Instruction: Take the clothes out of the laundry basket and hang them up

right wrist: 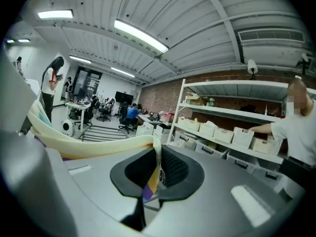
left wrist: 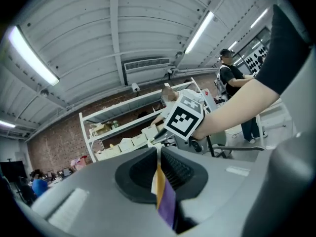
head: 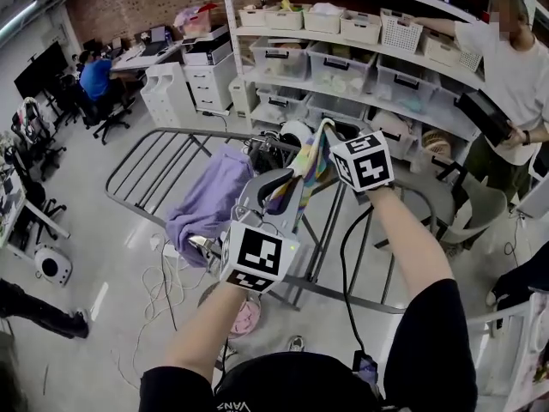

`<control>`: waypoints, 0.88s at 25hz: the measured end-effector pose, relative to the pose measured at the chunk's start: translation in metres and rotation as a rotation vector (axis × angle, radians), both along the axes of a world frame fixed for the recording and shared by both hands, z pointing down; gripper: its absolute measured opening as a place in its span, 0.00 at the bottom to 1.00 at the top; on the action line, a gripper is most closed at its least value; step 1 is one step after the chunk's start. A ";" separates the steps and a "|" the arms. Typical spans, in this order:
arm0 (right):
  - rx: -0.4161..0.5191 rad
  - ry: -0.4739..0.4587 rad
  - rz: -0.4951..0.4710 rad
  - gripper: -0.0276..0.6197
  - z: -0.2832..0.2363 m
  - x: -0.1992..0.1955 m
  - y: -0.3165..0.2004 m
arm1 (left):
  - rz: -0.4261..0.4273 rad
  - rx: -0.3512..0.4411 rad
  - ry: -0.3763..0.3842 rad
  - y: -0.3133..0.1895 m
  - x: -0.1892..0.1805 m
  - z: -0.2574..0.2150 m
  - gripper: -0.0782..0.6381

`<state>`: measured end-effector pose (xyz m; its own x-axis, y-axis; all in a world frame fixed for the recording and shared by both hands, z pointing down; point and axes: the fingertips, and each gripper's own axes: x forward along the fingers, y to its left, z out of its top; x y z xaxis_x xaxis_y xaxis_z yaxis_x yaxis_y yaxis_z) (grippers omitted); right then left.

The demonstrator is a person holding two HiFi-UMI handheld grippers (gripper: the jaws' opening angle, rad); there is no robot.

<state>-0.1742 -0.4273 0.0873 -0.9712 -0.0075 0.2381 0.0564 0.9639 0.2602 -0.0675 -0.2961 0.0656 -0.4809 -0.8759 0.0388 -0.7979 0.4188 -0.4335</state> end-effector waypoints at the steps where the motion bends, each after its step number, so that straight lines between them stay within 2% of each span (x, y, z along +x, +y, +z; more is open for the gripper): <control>1: -0.006 0.017 -0.002 0.09 0.012 0.004 -0.004 | 0.017 -0.013 0.017 -0.006 0.006 0.011 0.14; 6: -0.056 0.067 0.022 0.09 0.056 0.032 -0.035 | 0.116 -0.055 0.109 -0.040 0.038 0.053 0.14; 13: -0.171 0.061 0.083 0.09 0.086 0.087 -0.074 | 0.299 -0.090 0.179 -0.080 0.106 0.086 0.14; 17: -0.202 0.089 0.097 0.09 0.117 0.113 -0.091 | 0.371 -0.146 0.214 -0.096 0.134 0.120 0.14; 22: -0.226 0.151 0.100 0.09 0.165 0.137 -0.099 | 0.407 -0.253 0.266 -0.099 0.152 0.168 0.14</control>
<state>-0.0370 -0.5260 0.2522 -0.9219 -0.0320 0.3862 -0.0204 0.9992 0.0341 0.0848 -0.3954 0.2339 -0.0494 -0.9367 0.3467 -0.9696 -0.0383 -0.2415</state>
